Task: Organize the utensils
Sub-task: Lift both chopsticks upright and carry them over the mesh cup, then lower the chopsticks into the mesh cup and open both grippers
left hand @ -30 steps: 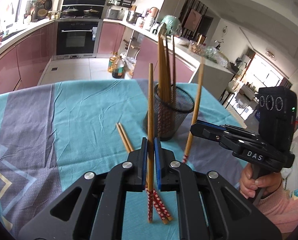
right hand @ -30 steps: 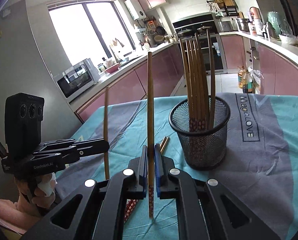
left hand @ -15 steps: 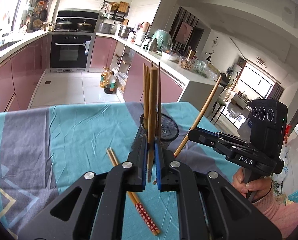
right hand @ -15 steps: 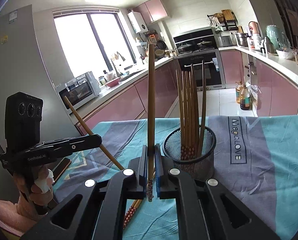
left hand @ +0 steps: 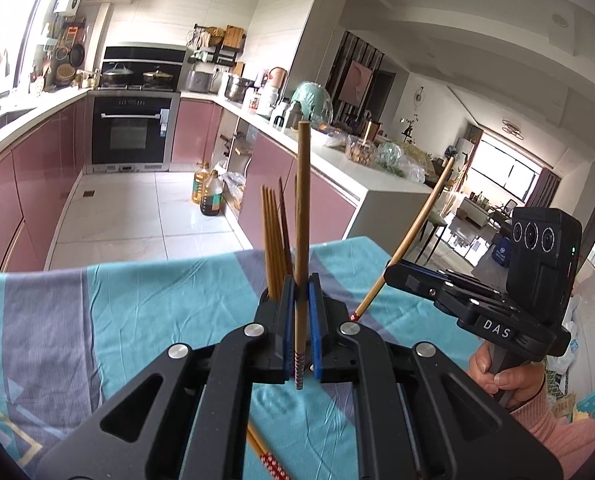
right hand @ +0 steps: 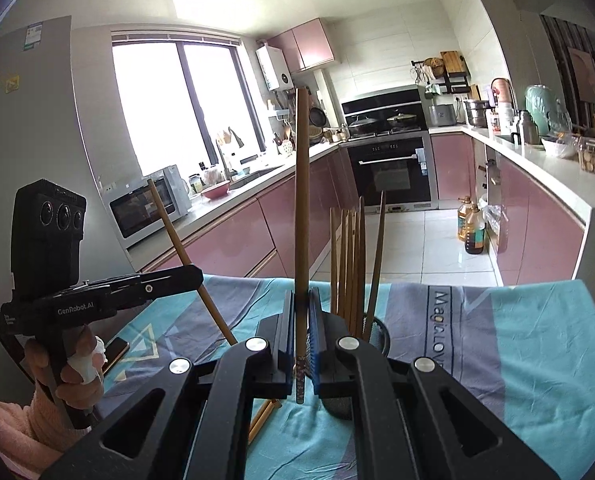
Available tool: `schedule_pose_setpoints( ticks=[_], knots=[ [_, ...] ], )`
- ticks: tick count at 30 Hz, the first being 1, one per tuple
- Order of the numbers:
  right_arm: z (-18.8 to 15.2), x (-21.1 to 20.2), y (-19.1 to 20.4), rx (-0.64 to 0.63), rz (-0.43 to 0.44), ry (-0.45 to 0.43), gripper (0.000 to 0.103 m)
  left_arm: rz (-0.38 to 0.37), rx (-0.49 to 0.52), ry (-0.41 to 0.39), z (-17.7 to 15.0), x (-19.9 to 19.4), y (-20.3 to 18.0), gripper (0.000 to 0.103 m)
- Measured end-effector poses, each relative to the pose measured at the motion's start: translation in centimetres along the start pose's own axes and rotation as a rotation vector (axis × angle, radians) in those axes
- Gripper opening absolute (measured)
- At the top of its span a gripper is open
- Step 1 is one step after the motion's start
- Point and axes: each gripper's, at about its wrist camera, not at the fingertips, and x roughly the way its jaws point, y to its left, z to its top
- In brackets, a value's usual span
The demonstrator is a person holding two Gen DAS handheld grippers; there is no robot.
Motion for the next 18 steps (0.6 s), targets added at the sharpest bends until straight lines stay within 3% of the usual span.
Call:
schedule_pose_setpoints(
  ticks=[11, 18],
  knots=[
    [2.5, 0.1, -0.5, -0.035, -0.025, -0.045, 0.006, -0.007, 0.027, -0.068, 3.4, 0.3, -1.4, 0.007],
    [2.6, 1.6, -1.3, -0.035, -0.038, -0.023, 0.006, 0.026, 0.062, -0.026, 3.4, 2.2, -2.2, 0.007]
  ],
)
